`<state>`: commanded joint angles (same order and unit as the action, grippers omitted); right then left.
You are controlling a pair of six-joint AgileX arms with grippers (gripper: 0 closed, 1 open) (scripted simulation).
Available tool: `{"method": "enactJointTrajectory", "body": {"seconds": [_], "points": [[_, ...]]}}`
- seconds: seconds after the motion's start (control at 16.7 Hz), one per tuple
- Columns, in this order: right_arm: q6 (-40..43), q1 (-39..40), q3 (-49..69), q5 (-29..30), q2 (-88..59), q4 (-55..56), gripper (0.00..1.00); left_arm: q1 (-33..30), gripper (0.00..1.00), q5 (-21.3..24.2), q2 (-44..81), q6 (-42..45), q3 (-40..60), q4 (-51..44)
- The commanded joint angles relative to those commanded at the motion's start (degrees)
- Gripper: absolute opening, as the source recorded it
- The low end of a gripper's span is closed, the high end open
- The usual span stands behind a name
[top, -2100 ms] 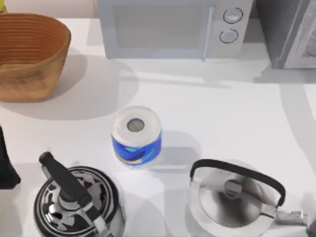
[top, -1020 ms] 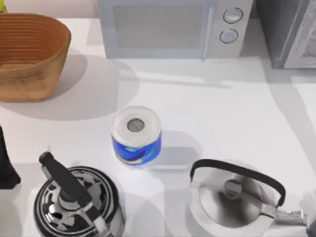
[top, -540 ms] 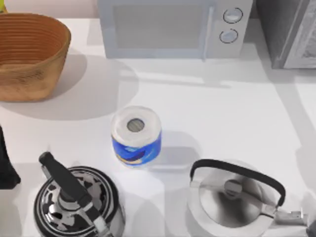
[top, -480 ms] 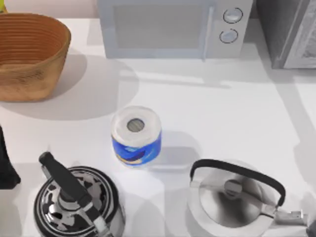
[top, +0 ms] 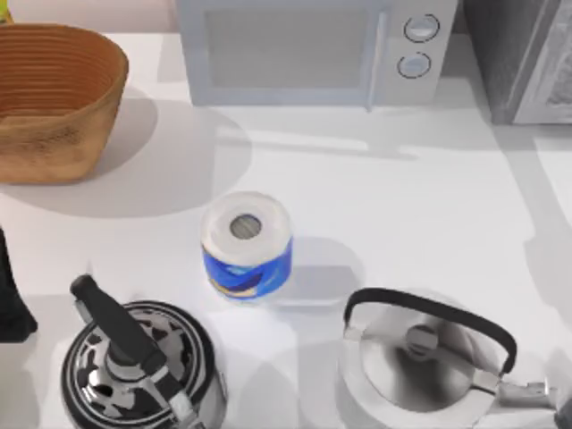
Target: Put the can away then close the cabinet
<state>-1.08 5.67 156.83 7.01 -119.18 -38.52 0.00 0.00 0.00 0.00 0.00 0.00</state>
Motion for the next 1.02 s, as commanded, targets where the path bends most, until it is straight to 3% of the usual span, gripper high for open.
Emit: {"method": "enactJointTrajectory", "body": {"seconds": [0.06, 0.84, 1.02], "points": [[0.0, 0.0, 0.0, 0.0, 0.0, 0.0, 0.00, 0.0, 1.00, 0.0, 0.0, 0.0, 0.0, 0.0], [0.0, 0.0, 0.0, 0.0, 0.0, 0.0, 0.98, 0.0, 1.00, 0.0, 0.0, 0.0, 0.0, 0.0], [0.0, 0.0, 0.0, 0.0, 0.0, 0.0, 1.00, 0.0, 1.00, 0.0, 0.0, 0.0, 0.0, 0.0]]}}
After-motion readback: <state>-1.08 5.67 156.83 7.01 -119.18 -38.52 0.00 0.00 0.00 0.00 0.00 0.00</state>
